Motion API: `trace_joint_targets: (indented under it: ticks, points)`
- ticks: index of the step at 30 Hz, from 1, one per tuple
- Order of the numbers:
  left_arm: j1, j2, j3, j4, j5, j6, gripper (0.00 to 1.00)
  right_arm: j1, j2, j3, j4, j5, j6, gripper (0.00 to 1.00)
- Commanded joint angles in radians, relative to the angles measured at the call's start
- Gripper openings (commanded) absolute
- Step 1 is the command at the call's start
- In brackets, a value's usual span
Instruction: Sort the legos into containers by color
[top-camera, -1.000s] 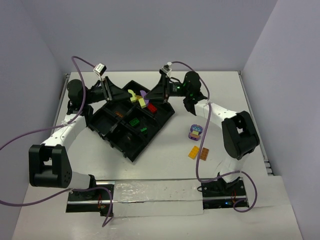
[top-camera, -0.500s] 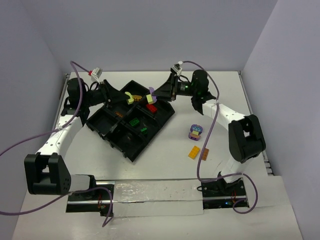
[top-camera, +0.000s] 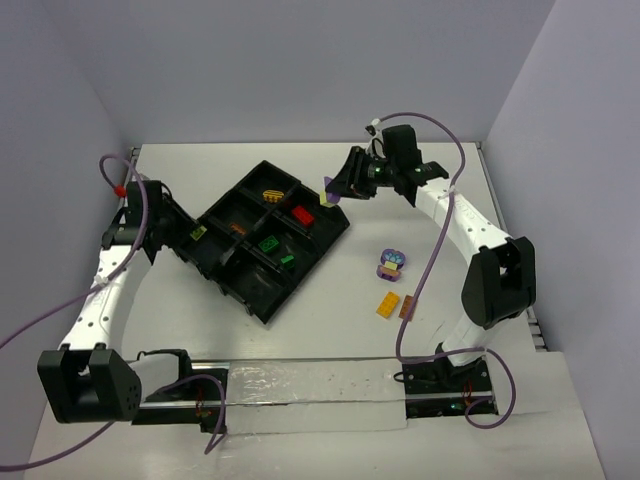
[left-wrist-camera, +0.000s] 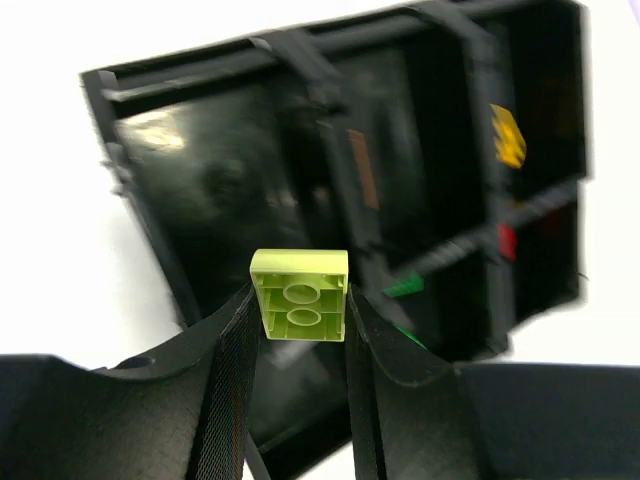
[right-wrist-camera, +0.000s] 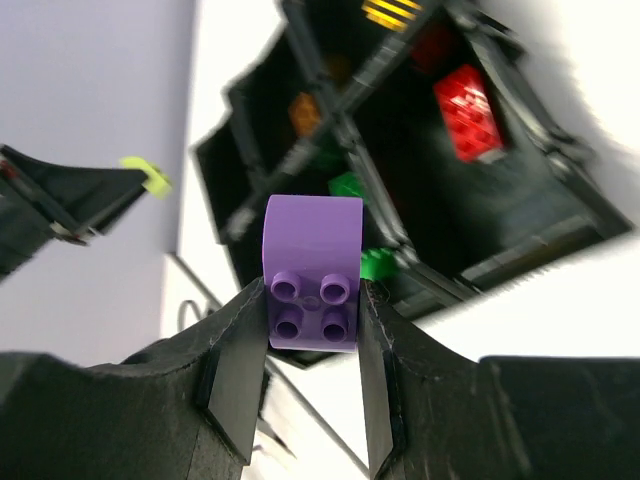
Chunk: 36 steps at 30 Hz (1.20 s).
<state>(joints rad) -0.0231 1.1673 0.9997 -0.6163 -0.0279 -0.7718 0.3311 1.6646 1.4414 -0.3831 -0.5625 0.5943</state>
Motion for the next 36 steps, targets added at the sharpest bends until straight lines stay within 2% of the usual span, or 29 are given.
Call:
trace_joint_targets:
  ticks: [1,16,20,29,30,32,33,34,36]
  points:
    - [0.003,0.085,0.007,-0.001,-0.149,0.015,0.00,0.009,-0.028,0.022,-0.087,0.081,-0.069,0.00]
    - [0.003,0.270,-0.026,0.145,-0.094,0.003,0.00,0.061,-0.081,-0.002,-0.130,0.233,-0.123,0.00]
    - [0.003,0.330,0.010,0.139,-0.096,0.006,0.00,0.062,-0.094,-0.004,-0.138,0.300,-0.148,0.00]
    - [0.002,0.390,0.036,0.118,-0.060,-0.009,0.01,0.060,-0.072,0.004,-0.168,0.334,-0.166,0.00]
    - [0.003,0.391,0.037,0.115,-0.060,-0.011,0.05,0.062,-0.072,0.004,-0.168,0.334,-0.168,0.00]
    - [0.003,0.391,0.041,0.102,-0.062,-0.021,0.28,0.062,-0.071,0.004,-0.174,0.341,-0.179,0.00]
    - [0.003,0.392,0.046,0.094,-0.065,-0.024,0.51,0.062,-0.070,0.004,-0.178,0.346,-0.183,0.00]
    - [0.002,0.393,0.053,0.083,-0.070,-0.029,0.80,0.062,-0.069,0.003,-0.182,0.349,-0.188,0.00]
    - [0.002,0.396,0.082,0.050,-0.079,-0.032,0.95,0.061,-0.069,0.000,-0.184,0.353,-0.195,0.00]
